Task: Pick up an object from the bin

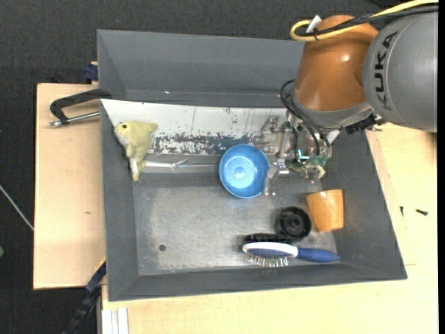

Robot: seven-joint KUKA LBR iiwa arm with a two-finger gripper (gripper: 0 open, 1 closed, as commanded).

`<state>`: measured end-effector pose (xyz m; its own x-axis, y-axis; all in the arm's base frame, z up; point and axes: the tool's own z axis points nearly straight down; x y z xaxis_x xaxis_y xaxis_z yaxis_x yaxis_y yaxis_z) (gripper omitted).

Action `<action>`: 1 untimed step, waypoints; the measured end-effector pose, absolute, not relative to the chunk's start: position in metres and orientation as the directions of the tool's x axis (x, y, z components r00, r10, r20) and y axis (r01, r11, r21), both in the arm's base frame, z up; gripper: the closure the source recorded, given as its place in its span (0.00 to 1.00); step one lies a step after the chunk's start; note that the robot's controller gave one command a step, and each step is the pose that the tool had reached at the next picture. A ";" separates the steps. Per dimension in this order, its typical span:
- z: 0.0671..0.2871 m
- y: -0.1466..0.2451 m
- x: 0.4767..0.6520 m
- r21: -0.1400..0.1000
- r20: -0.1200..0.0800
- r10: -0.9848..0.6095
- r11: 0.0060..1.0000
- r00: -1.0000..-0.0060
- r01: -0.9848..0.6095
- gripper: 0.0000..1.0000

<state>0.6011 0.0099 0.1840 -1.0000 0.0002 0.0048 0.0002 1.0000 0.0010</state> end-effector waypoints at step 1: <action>0.071 0.073 0.573 0.005 -0.008 -0.075 0.997 -0.997 -0.075 0.00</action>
Offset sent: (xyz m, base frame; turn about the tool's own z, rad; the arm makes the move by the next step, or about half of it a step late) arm -0.0302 0.0581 -0.1140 -0.0707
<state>0.5728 0.0726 0.0711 -0.9971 -0.0751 -0.0084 -0.0751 0.9972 0.0047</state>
